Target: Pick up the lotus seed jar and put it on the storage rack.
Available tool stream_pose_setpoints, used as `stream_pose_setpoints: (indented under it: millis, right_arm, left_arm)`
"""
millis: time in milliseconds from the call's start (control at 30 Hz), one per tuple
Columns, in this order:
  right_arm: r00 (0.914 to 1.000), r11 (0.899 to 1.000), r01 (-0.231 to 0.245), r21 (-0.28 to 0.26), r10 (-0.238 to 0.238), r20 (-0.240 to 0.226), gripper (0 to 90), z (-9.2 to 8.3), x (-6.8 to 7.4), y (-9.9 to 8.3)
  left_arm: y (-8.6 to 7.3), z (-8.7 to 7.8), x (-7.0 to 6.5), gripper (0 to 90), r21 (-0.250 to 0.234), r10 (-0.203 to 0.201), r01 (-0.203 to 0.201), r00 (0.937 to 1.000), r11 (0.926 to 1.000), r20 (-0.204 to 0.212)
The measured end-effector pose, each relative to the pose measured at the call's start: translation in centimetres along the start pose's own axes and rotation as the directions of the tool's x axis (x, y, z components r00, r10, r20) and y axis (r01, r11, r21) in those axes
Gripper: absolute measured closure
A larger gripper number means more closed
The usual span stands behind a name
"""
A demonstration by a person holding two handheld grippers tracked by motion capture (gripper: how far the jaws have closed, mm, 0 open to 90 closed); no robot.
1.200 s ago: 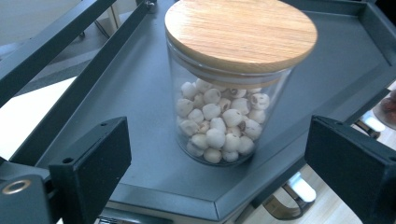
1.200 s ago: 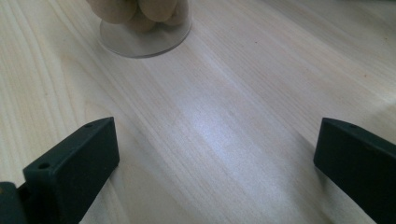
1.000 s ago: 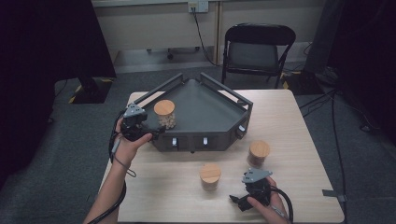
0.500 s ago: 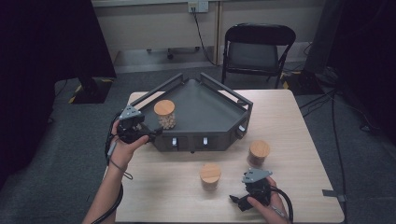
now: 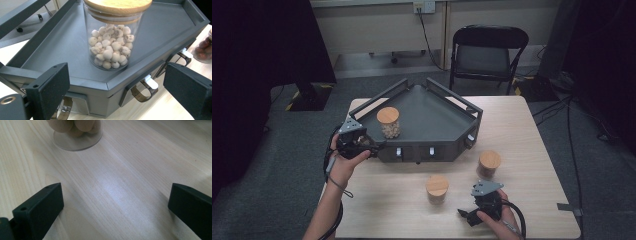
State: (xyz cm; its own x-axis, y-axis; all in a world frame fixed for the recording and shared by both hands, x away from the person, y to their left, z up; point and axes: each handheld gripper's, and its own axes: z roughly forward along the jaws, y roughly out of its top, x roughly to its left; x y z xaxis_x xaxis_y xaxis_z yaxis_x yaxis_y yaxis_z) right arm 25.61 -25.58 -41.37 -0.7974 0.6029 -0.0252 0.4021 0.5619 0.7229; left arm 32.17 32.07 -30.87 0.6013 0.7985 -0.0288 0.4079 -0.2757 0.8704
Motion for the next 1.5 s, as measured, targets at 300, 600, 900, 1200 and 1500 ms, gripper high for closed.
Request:
stream_pose_setpoints:
  millis: [300,600,900,1200,1500]
  right_arm:
    - [1.0,1.0,0.0,0.0,0.0,0.0,0.0,0.0,0.0,0.0]
    - [1.0,1.0,0.0,0.0,0.0,0.0,0.0,0.0,0.0,0.0]
    - [1.0,1.0,0.0,0.0,0.0,0.0,0.0,0.0,0.0,0.0]
    - [1.0,1.0,0.0,0.0,0.0,0.001,0.0,0.0,0.0,0.0]
    - [1.0,1.0,0.0,0.0,0.0,0.001,0.0,0.0,0.0,0.0]
  left_arm:
    - [-0.6,-0.3,0.0,6.6,0.002,-0.003,0.003,1.0,1.0,0.001]
    - [-1.3,-0.1,-0.1,6.6,0.008,-0.008,0.008,1.0,0.9999,0.002]
    - [-1.9,-0.4,-0.2,6.6,0.013,-0.014,0.014,0.9999,0.9998,-0.001]
    - [-2.3,-0.4,-0.6,6.6,0.018,-0.013,0.013,0.9999,0.9998,0.002]
    - [-3.1,-0.3,-0.6,6.5,0.024,-0.019,0.019,0.9998,0.9995,0.007]
